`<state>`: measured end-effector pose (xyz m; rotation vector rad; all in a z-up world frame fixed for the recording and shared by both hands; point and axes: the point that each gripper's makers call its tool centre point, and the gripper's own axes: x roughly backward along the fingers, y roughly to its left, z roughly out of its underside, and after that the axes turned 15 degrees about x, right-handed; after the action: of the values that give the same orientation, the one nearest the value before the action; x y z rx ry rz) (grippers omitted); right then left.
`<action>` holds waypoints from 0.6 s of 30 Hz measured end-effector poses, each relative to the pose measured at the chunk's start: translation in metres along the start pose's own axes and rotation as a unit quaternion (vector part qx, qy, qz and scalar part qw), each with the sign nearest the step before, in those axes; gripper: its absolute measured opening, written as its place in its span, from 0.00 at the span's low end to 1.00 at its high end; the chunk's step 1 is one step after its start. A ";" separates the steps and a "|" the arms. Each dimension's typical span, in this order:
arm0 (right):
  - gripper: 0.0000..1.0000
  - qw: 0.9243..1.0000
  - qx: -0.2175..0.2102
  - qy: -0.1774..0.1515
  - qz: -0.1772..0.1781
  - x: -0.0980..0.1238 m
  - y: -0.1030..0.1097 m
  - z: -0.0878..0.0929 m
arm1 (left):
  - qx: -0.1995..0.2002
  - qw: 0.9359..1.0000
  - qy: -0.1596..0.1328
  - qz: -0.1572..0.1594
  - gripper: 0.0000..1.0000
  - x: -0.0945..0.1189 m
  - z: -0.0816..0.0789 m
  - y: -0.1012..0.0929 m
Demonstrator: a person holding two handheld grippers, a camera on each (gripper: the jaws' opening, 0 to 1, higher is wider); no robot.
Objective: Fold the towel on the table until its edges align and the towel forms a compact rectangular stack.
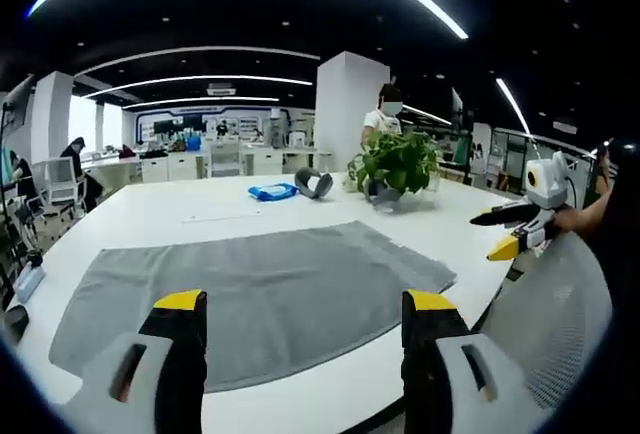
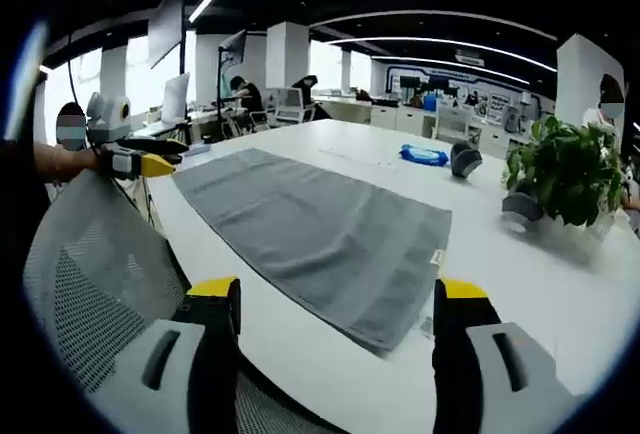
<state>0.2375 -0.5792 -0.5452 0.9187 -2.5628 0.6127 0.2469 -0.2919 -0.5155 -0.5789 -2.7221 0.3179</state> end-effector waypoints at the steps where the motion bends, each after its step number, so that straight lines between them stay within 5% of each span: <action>1: 0.78 1.000 0.000 -0.001 0.000 0.000 0.000 -0.001 | 0.000 1.000 0.001 0.003 0.80 0.000 0.001 -0.001; 10: 0.77 0.999 -0.018 -0.008 0.025 0.005 -0.010 -0.003 | 0.010 1.000 0.011 0.011 0.78 -0.001 0.004 -0.001; 18: 0.74 1.000 -0.009 -0.001 0.013 0.004 -0.006 -0.002 | 0.021 1.000 0.014 0.010 0.77 -0.001 0.005 -0.001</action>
<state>0.2388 -0.5839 -0.5400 0.8821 -2.5818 0.5947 0.2456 -0.2943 -0.5202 -0.5949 -2.6781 0.3684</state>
